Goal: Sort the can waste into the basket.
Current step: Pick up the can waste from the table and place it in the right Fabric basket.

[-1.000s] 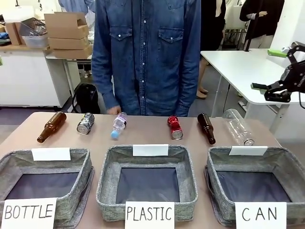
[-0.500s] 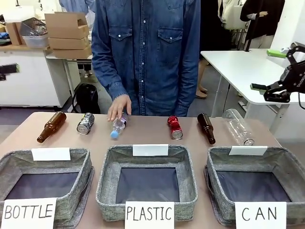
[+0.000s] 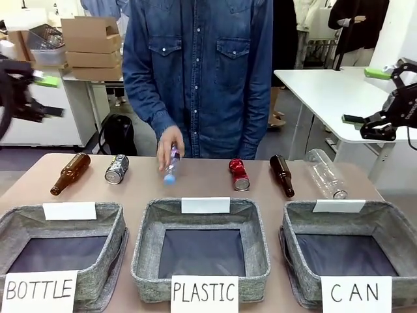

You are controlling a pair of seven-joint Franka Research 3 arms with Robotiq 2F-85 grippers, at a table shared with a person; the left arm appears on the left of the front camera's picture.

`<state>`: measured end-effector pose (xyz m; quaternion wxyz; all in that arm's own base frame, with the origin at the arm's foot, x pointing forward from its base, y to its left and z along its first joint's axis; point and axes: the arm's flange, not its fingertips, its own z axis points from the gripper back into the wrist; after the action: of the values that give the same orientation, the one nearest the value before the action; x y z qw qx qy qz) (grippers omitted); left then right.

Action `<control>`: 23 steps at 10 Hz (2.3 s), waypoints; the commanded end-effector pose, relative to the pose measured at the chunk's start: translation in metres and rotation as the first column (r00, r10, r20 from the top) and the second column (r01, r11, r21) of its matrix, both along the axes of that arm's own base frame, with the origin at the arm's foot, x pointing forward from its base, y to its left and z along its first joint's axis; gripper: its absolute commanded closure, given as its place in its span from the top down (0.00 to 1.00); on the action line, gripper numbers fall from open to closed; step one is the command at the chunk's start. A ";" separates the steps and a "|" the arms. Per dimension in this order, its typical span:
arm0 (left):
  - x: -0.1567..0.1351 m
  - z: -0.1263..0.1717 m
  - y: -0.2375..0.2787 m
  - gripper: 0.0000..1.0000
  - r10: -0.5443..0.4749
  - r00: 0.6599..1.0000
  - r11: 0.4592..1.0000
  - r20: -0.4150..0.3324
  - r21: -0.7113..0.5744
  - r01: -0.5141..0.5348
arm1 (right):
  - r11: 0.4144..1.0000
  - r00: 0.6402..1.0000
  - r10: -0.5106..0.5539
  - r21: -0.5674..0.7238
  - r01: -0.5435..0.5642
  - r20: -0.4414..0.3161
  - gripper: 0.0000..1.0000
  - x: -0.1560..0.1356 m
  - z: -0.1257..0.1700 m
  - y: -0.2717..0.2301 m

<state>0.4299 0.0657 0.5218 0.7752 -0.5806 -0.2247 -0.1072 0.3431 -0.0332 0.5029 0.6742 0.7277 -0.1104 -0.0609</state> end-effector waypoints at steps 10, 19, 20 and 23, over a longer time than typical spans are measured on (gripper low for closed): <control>-0.015 0.017 0.005 1.00 -0.086 0.996 0.996 -0.017 0.003 0.086 | 1.000 1.000 0.006 0.004 -0.006 -0.016 1.00 0.000 0.004 0.000; -0.049 0.022 0.028 1.00 0.021 1.000 0.996 -0.011 0.091 -0.020 | 1.000 1.000 0.006 0.004 -0.006 -0.016 1.00 0.000 0.004 0.000; -0.034 0.020 0.019 1.00 0.003 0.999 0.994 -0.041 0.113 0.002 | 1.000 1.000 0.006 0.004 -0.006 -0.016 1.00 0.000 0.004 0.000; -0.016 0.017 0.020 1.00 -0.001 0.996 0.990 -0.091 0.139 0.013 | 1.000 1.000 0.006 0.004 -0.006 -0.016 1.00 0.000 0.004 0.000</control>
<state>0.4171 0.0734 0.5283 0.8170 -0.5345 -0.1882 -0.1065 0.3431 -0.0341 0.5023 0.6740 0.7278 -0.1101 -0.0619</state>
